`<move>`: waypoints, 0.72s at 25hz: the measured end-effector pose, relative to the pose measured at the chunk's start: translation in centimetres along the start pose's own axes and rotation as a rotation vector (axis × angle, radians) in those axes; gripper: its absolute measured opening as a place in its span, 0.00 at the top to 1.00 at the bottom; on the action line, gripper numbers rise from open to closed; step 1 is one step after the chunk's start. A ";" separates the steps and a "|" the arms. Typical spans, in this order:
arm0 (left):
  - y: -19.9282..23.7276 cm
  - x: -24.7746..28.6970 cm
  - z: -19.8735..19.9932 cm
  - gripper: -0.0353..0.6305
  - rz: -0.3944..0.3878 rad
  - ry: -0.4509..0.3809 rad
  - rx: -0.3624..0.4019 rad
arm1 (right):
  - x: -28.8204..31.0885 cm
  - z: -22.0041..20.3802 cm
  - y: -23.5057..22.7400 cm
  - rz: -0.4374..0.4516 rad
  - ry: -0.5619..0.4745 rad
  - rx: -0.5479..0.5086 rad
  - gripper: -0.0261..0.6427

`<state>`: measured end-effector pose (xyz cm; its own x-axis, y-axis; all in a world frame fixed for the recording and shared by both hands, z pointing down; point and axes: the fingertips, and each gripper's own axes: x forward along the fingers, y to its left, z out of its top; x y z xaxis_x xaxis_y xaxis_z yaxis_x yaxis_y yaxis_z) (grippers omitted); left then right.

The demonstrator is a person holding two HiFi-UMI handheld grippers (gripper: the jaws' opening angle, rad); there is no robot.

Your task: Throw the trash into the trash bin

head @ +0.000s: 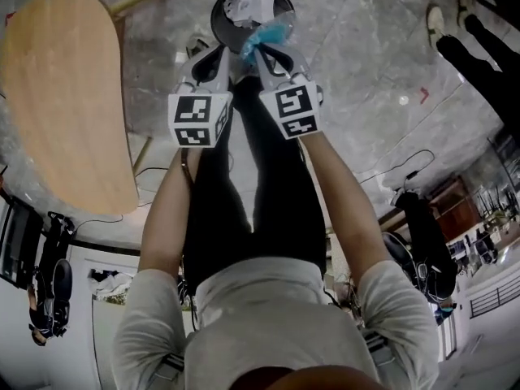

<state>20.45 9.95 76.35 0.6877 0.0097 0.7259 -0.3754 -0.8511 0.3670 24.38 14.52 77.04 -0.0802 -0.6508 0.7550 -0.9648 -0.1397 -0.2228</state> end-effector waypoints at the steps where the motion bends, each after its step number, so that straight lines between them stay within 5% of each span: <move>1: 0.8 0.7 -0.5 0.92 0.011 -0.002 0.005 | 1.3 -0.6 -0.2 0.005 0.009 -0.007 0.94; 12: 6.5 6.3 -4.1 0.92 0.051 0.011 -0.061 | 11.2 -5.5 -1.3 0.052 0.094 0.011 0.94; 18: 8.7 8.5 -6.9 0.92 0.036 0.069 -0.028 | 16.4 -9.4 -2.6 0.029 0.158 0.044 0.94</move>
<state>18.73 6.25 89.78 0.6293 0.0166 0.7770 -0.4170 -0.8365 0.3556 23.24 11.20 95.77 -0.1493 -0.5304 0.8345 -0.9500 -0.1572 -0.2699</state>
